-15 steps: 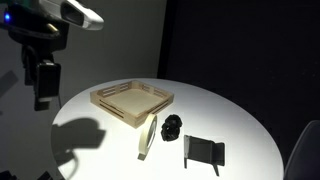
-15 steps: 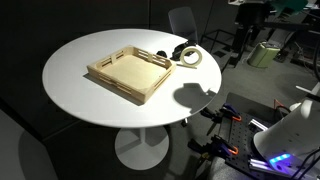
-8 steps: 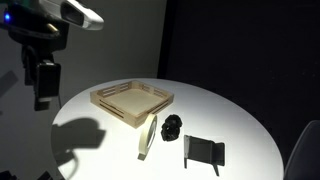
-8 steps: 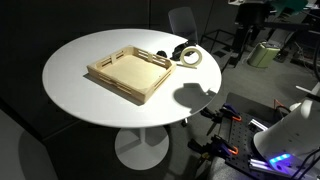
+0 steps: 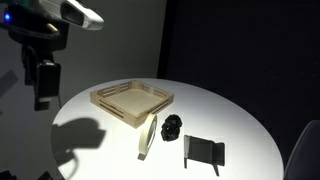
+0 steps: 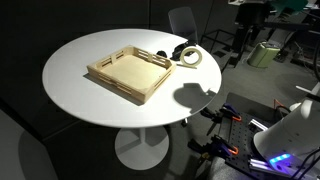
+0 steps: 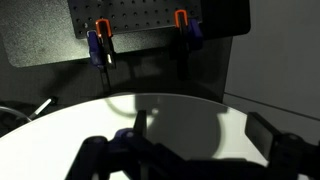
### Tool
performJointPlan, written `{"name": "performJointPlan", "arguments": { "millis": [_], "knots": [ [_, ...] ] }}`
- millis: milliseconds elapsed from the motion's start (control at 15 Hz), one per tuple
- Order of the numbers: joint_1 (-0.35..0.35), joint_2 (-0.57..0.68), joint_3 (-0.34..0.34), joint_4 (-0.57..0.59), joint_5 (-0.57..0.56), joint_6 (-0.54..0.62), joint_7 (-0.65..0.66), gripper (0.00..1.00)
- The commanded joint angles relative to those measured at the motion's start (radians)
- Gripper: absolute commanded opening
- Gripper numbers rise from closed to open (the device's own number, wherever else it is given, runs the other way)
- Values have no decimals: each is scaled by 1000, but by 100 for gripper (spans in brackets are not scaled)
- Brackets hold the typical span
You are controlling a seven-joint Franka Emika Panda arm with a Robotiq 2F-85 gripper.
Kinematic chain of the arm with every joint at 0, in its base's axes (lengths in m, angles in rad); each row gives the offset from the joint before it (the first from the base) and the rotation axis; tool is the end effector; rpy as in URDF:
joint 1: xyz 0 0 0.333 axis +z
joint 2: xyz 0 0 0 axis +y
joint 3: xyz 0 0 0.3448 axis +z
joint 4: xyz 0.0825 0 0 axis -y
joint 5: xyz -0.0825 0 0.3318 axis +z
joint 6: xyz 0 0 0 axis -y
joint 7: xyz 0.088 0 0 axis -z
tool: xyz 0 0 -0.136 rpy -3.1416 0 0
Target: Place the tape on the tray
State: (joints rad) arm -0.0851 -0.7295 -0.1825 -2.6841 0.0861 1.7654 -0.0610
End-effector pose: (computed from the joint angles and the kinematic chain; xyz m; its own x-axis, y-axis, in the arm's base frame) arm 0.2257 -0.0547 0.4460 0.9712 -0.1504 -0.1849 -0.1887 -0.9591 -0.2111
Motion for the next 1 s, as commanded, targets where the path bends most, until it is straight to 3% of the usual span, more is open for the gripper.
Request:
{"name": "performJointPlan", "arguments": {
  "millis": [0,733,933],
  "knots": [
    [-16,2,14,1,8,-2,-9,100],
    [-16,2,14,1,8,-2,-9,100],
    [-8,77,1,65,14,14,-23,100]
  ]
}}
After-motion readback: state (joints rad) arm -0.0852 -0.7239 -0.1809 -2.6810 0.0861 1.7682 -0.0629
